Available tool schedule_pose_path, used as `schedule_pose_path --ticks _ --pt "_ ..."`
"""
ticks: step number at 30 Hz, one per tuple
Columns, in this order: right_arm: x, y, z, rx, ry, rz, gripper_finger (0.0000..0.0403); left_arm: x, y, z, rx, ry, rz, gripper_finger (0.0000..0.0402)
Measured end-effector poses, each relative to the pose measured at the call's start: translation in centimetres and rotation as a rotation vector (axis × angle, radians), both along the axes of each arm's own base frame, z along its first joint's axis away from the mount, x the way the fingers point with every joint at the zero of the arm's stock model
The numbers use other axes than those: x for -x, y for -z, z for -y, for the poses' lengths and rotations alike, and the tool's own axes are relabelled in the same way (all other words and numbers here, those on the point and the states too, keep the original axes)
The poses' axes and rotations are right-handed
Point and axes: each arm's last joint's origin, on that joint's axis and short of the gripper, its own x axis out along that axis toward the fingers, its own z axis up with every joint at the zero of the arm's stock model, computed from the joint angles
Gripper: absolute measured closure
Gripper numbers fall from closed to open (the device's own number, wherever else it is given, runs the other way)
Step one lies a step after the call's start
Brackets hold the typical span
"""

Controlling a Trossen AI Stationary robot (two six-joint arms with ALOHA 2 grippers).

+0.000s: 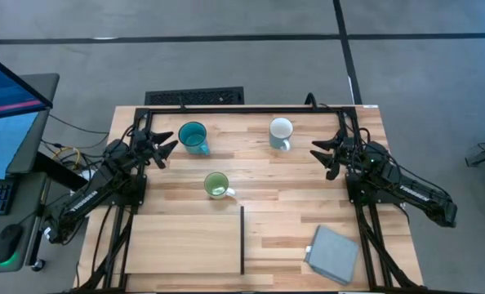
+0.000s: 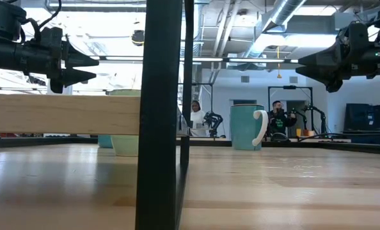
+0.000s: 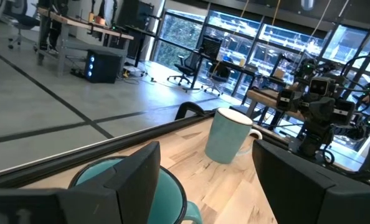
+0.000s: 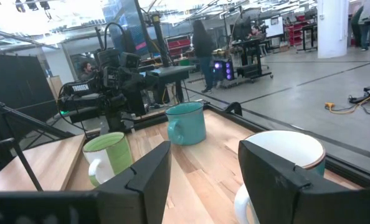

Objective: Stack small to large cups/mugs on shelf

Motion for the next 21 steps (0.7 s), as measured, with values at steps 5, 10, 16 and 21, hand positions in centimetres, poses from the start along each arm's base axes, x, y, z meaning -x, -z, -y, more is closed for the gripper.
schedule_pose_path --ticks 5,10,16,21 --pt "0.00 0.01 0.00 0.000 0.000 0.000 0.0194 0.06 0.02 -0.09 0.002 -0.037 0.000 0.0154" --pt "0.00 0.00 0.00 0.000 0.000 0.000 0.0194 0.21 0.11 -0.31 0.011 -0.127 -0.003 0.0154" --pt "0.00 0.01 0.00 0.000 0.000 0.000 0.0194 0.32 0.25 -0.45 0.023 -0.190 -0.012 0.0154" --pt "0.00 0.01 0.00 0.000 0.000 0.000 0.0194 0.33 0.29 -0.47 0.025 -0.197 -0.015 0.0154"
